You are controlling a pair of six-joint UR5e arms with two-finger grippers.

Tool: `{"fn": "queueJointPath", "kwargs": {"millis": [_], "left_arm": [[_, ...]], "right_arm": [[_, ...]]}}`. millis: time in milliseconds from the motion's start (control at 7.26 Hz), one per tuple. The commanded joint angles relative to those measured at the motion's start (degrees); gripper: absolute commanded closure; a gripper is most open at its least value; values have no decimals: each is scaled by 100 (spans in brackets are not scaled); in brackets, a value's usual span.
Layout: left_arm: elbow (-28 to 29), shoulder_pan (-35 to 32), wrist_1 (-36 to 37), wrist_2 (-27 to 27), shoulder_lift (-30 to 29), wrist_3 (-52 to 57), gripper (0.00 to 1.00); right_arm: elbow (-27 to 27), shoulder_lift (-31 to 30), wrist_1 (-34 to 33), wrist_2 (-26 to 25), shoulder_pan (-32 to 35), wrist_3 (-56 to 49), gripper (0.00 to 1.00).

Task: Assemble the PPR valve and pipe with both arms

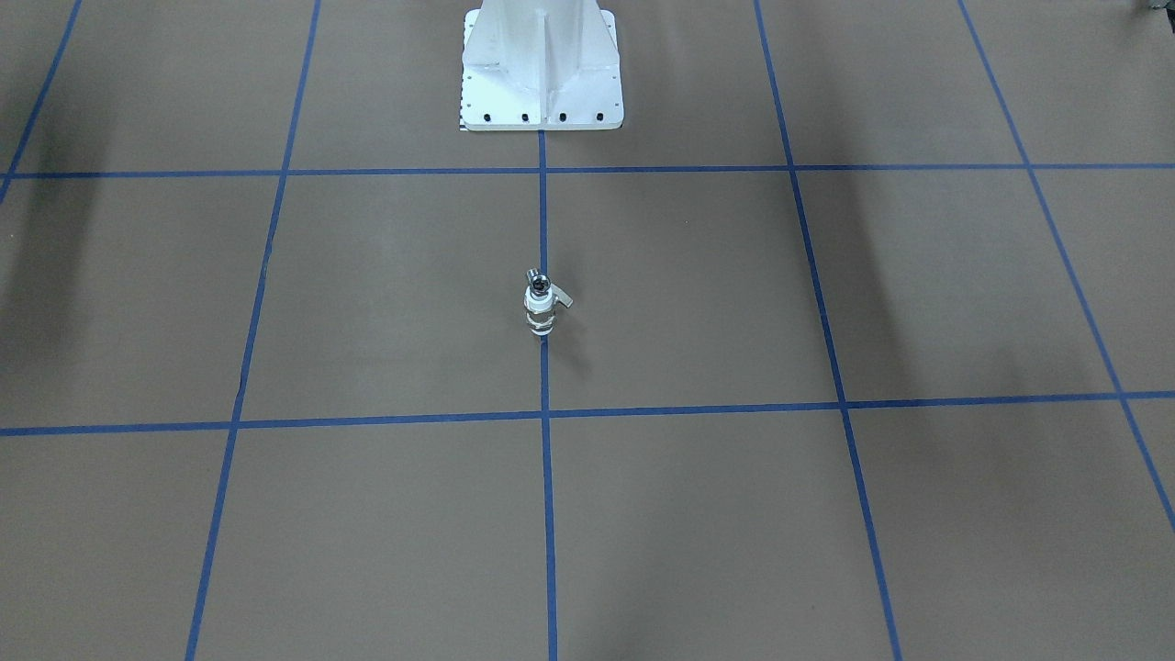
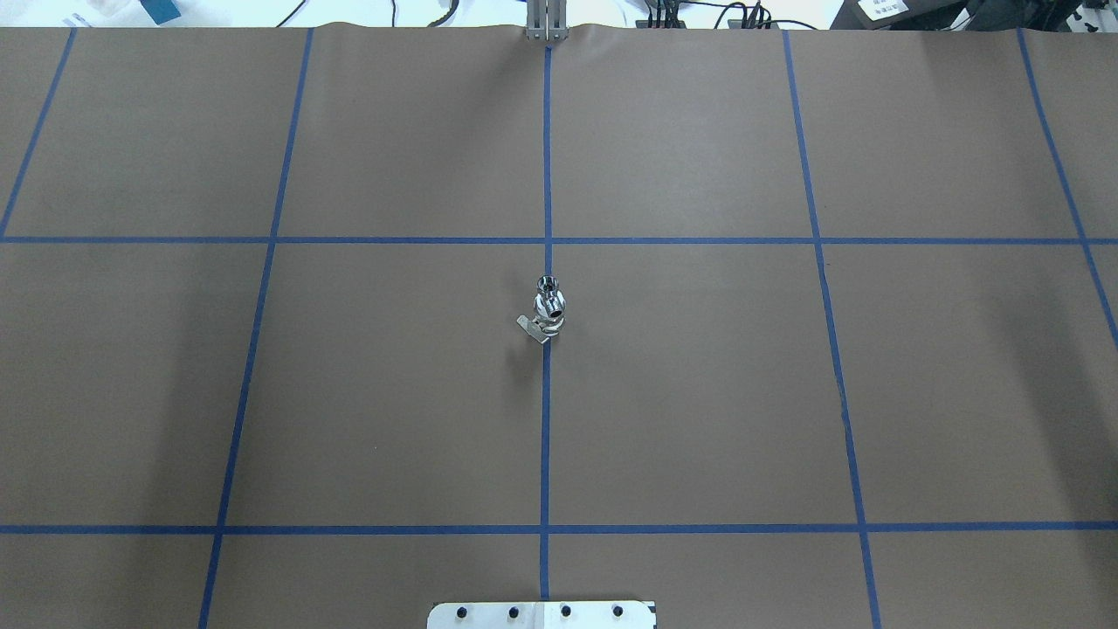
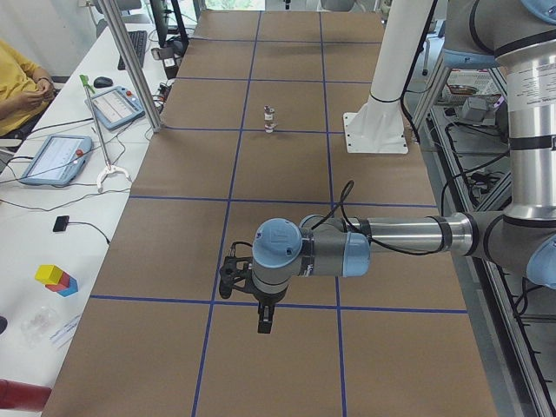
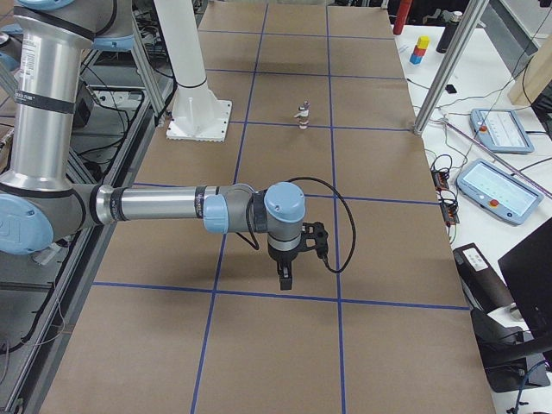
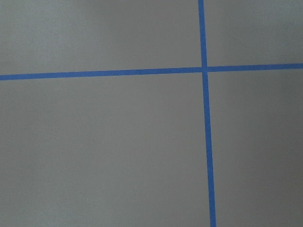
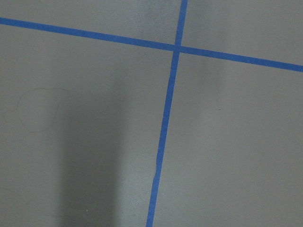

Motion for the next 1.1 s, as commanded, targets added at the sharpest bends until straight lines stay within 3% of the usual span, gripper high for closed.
{"fn": "queueJointPath", "kwargs": {"millis": [0, 964], "left_arm": [[-40, 9, 1, 0, -9, 0, 0], [-49, 18, 10, 0, -97, -44, 0]], "right_arm": [[-6, 3, 0, 1, 0, 0, 0], [-24, 3, 0, -8, 0, -9, 0]]}}
